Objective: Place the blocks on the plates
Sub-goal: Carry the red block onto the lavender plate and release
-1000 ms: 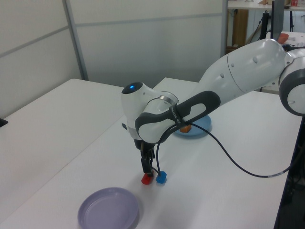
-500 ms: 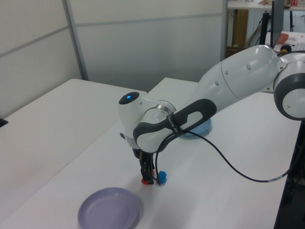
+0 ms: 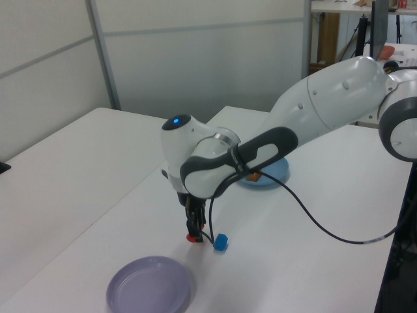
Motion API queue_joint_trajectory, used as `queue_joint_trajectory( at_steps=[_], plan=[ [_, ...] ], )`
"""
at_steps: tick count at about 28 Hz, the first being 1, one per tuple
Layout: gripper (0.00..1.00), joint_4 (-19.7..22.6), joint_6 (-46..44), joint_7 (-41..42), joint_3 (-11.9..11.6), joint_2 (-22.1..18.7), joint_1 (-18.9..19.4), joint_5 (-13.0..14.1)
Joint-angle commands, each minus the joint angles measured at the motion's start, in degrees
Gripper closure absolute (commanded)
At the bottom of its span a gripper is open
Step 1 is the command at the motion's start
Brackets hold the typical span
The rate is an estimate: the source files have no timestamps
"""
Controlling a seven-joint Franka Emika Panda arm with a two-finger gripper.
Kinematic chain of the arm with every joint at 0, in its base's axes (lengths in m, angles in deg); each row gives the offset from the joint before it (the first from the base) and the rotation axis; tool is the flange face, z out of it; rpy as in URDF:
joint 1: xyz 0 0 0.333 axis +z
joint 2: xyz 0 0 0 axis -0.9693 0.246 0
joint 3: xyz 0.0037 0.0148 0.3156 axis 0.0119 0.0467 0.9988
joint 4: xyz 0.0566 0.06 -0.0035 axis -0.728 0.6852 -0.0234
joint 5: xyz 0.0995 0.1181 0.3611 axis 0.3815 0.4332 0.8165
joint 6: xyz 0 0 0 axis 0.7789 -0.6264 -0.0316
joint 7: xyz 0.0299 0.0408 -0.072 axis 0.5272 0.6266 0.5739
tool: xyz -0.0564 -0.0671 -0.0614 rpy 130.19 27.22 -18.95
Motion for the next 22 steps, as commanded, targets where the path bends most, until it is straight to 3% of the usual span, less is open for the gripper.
queue_joint_trajectory(
  at_steps=[1,7,12,17,22],
  plan=[
    [0.95,-1.6,0.3,-2.8,0.6,-2.9,1.5,4.2],
    [0.93,-3.0,0.8,-11.6,3.5,-2.4,5.1,2.7],
    [0.93,-3.0,1.1,-16.5,3.6,-0.7,9.4,-1.6],
    [0.93,-3.5,1.6,-21.0,3.6,1.6,11.1,-3.8],
    [0.77,-4.6,2.4,-23.1,3.6,2.3,11.2,-4.2]
  ],
)
